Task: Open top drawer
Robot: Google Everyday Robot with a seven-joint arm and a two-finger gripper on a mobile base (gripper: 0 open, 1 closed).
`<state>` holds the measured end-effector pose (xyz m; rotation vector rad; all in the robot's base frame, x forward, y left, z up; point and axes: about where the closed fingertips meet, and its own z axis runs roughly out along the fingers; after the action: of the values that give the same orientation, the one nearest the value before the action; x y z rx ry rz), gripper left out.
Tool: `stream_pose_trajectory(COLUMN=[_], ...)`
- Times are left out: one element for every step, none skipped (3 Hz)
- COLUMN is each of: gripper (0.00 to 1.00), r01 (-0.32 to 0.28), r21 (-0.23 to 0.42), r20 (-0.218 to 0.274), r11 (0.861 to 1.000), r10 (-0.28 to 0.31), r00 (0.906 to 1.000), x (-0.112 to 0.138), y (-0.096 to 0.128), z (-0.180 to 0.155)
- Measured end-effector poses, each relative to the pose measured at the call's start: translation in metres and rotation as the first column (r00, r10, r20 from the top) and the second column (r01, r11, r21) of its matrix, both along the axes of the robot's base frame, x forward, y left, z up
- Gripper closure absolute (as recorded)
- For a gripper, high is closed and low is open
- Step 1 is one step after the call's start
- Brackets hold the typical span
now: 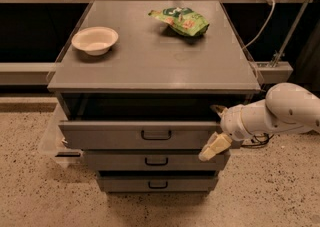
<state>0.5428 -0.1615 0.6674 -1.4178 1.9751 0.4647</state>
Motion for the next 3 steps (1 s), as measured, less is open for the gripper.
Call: stream_pose_trajectory(gripper=[0.00,0.00,0.00], r01=[-0.079,-0.205,-0.285], r21=[-0.024,-0.089,-0.086], r20=[-0.035,-0.138,-0.240], r11=[0.997,0.975,0.955], r10=[0.078,0.192,0.258], r00=[0.9963,0.9717,0.9359], x=[-0.003,-0.029,-0.062], y=[0.002,-0.017,-0.028], z=[0.000,0.004,0.002])
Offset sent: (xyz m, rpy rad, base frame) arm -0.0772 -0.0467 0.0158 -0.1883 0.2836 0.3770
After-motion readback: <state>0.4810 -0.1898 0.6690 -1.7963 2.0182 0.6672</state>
